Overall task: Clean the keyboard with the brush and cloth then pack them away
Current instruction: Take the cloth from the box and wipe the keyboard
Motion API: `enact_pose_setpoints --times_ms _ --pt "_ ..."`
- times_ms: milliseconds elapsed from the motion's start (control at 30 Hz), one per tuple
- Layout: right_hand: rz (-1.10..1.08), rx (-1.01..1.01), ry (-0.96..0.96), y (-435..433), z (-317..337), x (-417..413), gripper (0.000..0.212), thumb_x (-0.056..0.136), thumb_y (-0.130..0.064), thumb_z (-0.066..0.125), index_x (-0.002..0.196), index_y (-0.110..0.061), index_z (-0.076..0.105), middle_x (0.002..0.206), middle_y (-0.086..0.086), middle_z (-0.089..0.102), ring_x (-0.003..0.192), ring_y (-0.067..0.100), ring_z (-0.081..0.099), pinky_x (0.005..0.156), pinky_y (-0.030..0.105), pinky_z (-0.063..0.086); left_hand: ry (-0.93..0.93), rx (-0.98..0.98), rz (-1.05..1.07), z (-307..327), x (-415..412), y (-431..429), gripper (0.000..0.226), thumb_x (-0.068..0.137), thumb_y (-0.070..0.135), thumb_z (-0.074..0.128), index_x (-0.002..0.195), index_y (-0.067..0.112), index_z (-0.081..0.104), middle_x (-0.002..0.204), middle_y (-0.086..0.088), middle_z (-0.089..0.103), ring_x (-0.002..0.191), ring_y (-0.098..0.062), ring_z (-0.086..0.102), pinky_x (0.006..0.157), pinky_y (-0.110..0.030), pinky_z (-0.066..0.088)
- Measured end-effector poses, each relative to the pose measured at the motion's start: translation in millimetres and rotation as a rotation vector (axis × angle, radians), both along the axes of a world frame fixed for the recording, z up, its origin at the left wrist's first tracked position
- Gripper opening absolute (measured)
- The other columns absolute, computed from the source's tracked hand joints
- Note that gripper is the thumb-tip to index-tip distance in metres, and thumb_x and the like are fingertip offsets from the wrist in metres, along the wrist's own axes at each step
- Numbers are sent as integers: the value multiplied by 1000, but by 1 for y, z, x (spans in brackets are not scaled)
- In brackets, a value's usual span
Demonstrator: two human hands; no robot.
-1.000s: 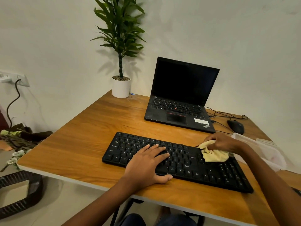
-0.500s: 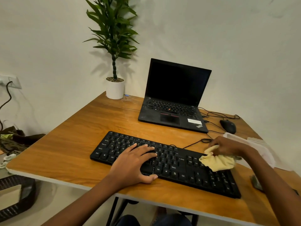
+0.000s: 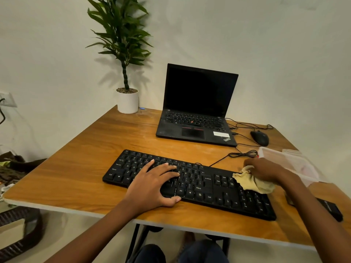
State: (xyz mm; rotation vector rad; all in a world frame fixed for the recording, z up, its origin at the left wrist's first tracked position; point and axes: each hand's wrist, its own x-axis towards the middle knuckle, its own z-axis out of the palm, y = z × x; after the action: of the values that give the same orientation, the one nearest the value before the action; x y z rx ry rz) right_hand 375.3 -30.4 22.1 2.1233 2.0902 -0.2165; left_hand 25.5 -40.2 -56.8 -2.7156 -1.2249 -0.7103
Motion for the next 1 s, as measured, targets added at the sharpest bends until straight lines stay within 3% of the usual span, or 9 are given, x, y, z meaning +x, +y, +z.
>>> enact_pose_setpoints --times_ms 100,200,267,367,467,667,833,933,1000 --pt "-32 17 -126 2 -1 -7 31 91 -8 41 75 -35 46 101 0 55 92 18 53 80 32 45 -17 15 -6 -1 -2 1 73 77 81 28 125 33 57 135 15 52 128 -5 45 112 -34 13" --pt "-127 64 -301 -3 1 -6 28 93 -11 41 111 -26 55 118 5 58 104 20 56 85 30 47 -22 19 -6 -2 -1 3 70 74 79 39 125 34 56 135 15 52 128 -5 45 112 -35 12" --pt "-160 61 -341 -9 0 -4 31 94 -12 41 121 -22 53 121 6 57 107 20 56 86 29 47 -22 29 -6 -3 0 3 70 73 79 41 124 34 56 134 15 53 127 -5 46 111 -35 13" --pt "-121 37 -245 -8 0 -12 31 93 -11 43 120 -20 55 122 6 58 107 20 56 81 28 46 -16 50 -1 -4 0 3 69 73 79 40 123 34 58 131 14 55 125 -5 48 110 -37 18" --pt "-3 72 -78 5 -2 -33 30 93 -12 44 119 -18 57 124 3 58 112 17 54 89 29 46 -9 49 3 -3 -1 3 69 73 80 39 123 36 57 132 16 53 126 -4 47 114 -39 20" --pt "188 154 244 39 -14 -108 27 92 -11 44 113 -11 61 121 6 59 111 20 53 88 31 40 -12 30 -14 1 -3 3 70 73 77 42 126 34 56 136 14 51 130 -6 43 113 -42 17" --pt "281 149 545 58 -18 -160 16 86 -9 54 96 -7 66 94 1 59 88 16 54 74 29 42 -17 22 -13 -1 -1 3 69 73 76 44 126 34 56 136 13 51 130 -6 43 112 -43 16" --pt "328 55 547 66 -12 -162 17 89 -10 55 102 -4 65 89 -3 58 77 7 53 64 15 40 -1 28 -7 -2 -3 3 69 73 76 43 126 34 56 136 13 51 130 -6 43 113 -46 20" --pt "290 -51 522 68 -4 -142 17 91 -11 54 102 -3 64 82 -5 57 66 3 52 57 12 39 4 15 -8 1 -3 3 72 74 76 40 132 33 50 142 14 44 135 -5 35 116 -44 12"
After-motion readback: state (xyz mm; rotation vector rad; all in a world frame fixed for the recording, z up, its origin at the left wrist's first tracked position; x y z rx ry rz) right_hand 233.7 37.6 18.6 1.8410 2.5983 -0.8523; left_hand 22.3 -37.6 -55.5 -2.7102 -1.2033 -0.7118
